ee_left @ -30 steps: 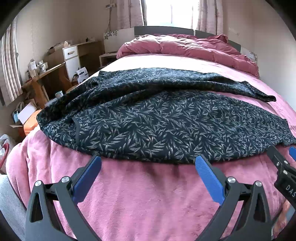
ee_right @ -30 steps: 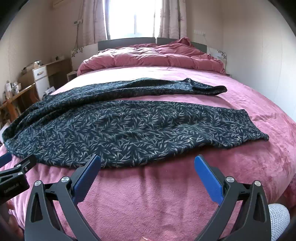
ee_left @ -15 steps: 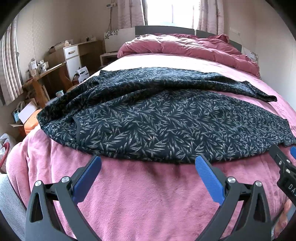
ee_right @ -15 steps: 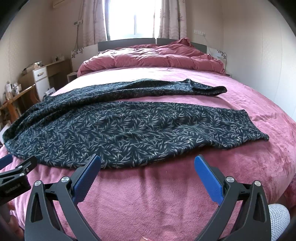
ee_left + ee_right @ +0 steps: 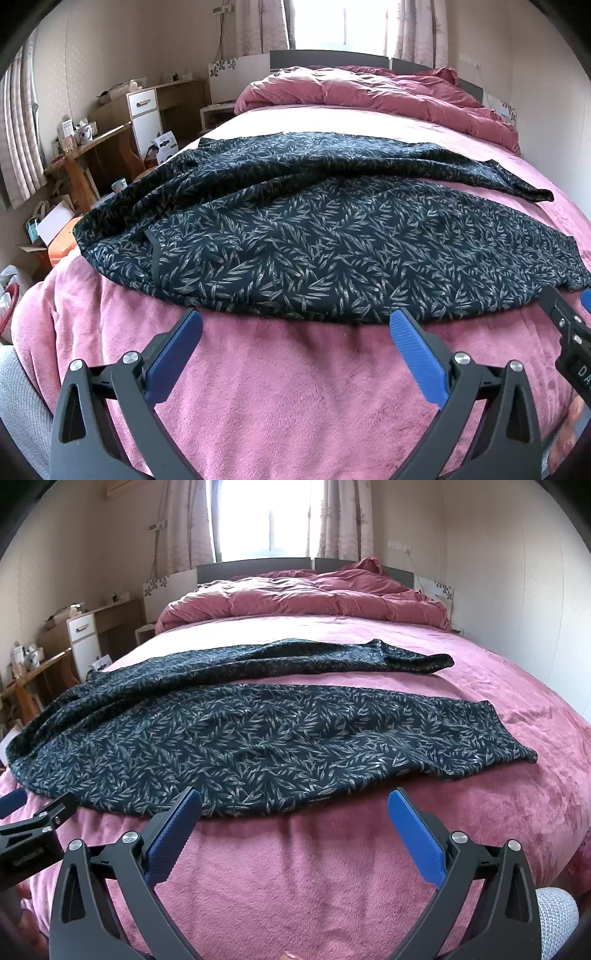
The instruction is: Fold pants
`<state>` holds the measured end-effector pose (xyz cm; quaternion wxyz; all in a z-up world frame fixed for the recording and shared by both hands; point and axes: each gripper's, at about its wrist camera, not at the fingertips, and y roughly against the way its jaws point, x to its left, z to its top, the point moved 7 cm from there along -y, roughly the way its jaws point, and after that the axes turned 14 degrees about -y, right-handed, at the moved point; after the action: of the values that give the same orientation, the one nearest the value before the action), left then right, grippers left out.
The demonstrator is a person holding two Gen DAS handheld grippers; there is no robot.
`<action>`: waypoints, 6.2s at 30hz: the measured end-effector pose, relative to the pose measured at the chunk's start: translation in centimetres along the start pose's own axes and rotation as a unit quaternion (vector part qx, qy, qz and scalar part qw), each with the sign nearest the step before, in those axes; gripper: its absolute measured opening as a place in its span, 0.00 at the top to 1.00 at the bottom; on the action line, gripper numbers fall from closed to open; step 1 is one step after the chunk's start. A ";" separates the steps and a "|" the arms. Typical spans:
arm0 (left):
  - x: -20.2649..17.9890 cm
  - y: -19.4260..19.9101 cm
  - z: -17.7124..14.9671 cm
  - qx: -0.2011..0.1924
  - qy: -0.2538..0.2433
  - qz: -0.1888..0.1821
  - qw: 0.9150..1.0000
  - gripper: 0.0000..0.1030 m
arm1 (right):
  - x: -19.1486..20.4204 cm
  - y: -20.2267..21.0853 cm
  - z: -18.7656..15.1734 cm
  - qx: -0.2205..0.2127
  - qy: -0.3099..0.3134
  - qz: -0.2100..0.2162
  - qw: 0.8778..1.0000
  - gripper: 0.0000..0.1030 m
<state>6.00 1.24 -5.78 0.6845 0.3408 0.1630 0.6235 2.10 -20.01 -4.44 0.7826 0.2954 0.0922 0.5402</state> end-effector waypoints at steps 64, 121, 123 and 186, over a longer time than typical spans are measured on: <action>22.6 -4.7 -3.1 0.016 0.317 -0.115 0.941 0.96 | -31.2 -3.4 12.7 0.007 -0.390 -0.010 0.921 0.96; 21.3 -14.3 6.4 0.022 0.123 0.154 0.980 0.27 | -12.2 -13.8 14.1 0.064 -0.134 0.033 0.988 0.28; 21.2 -15.5 5.9 0.048 0.124 0.144 0.981 0.28 | -12.7 -15.5 15.7 0.080 -0.148 0.060 0.984 0.29; 24.5 -31.0 18.8 0.106 0.168 -0.046 0.979 0.42 | -12.7 -28.3 17.6 0.055 -0.098 -0.088 0.990 0.31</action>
<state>45.33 20.24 -8.21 0.6356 0.2939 0.3558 0.6189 27.61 -44.73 -8.33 0.8148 0.3807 0.0701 0.4316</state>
